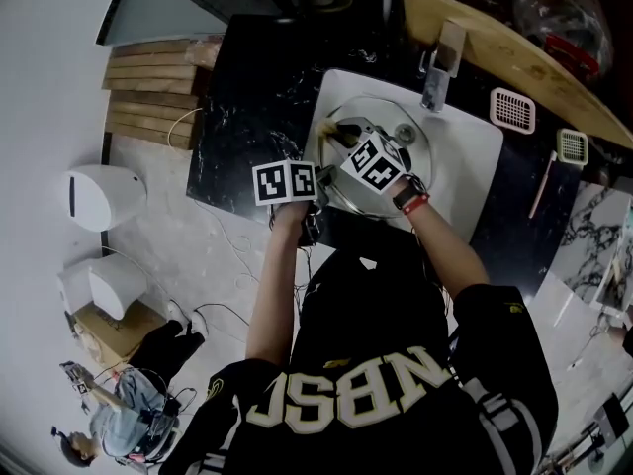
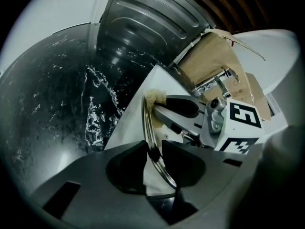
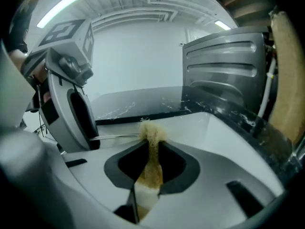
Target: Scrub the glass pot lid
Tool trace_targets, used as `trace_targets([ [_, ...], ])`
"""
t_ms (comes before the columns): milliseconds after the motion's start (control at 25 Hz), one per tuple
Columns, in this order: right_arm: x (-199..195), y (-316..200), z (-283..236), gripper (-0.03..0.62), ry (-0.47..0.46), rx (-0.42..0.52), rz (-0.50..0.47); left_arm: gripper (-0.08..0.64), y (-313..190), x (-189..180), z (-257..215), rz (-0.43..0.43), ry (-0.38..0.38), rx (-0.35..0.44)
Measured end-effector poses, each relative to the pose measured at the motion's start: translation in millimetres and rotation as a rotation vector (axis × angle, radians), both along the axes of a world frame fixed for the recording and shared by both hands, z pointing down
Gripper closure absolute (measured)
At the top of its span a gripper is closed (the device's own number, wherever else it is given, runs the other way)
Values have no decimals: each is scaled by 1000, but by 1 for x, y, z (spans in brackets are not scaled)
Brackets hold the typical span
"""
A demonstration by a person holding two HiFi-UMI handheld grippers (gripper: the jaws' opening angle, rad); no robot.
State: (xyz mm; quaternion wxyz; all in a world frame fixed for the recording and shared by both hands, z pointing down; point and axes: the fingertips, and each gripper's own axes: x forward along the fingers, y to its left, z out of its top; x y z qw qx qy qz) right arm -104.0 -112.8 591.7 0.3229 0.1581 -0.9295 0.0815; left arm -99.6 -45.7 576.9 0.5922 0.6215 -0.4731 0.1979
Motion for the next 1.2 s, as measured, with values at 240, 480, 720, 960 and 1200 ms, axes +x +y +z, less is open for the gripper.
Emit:
trace_targets([
  [240, 4, -21, 21, 523, 69, 35, 30, 442, 0, 0, -2, -7, 15, 2],
  [480, 14, -38, 37, 525, 115, 52, 66, 440, -1, 0, -2, -11, 17, 5],
  [720, 32, -58, 54, 525, 179, 64, 101, 440, 0, -1, -3, -12, 20, 7],
  [960, 49, -74, 68, 525, 209, 41, 153, 440, 0, 0, -3, -19, 24, 1],
  [1200, 64, -80, 78, 526, 245, 49, 169, 440, 0, -1, -2, -18, 24, 2],
])
